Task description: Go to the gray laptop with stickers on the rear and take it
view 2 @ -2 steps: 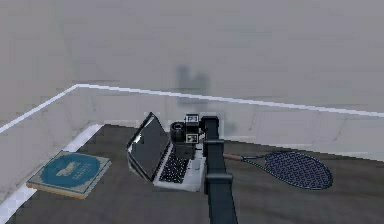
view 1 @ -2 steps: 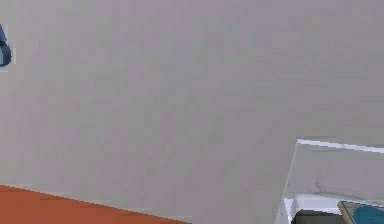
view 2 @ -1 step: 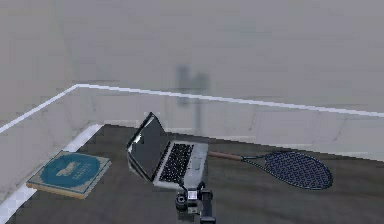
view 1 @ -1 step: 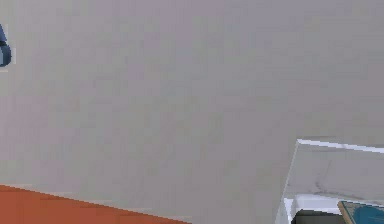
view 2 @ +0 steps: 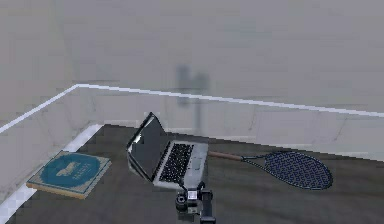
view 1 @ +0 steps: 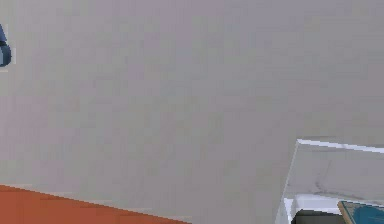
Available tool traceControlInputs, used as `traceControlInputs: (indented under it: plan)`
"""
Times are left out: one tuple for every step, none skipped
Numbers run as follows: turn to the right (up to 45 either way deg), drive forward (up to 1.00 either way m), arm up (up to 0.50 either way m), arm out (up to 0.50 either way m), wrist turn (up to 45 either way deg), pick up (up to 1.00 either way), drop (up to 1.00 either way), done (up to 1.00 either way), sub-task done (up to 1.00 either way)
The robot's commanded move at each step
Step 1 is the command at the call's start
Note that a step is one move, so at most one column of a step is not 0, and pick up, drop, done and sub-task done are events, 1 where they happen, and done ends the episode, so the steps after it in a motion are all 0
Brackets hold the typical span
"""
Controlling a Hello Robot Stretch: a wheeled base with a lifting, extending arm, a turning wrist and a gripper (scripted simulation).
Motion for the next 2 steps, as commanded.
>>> traceControlInputs:
  plan:
    - [0.0,0.00,0.10,0.00,0.0,0.00,0.00,0.00,0.00]
    - [0.0,0.00,0.00,0.00,0.0,0.00,0.00,1.00,0.00]
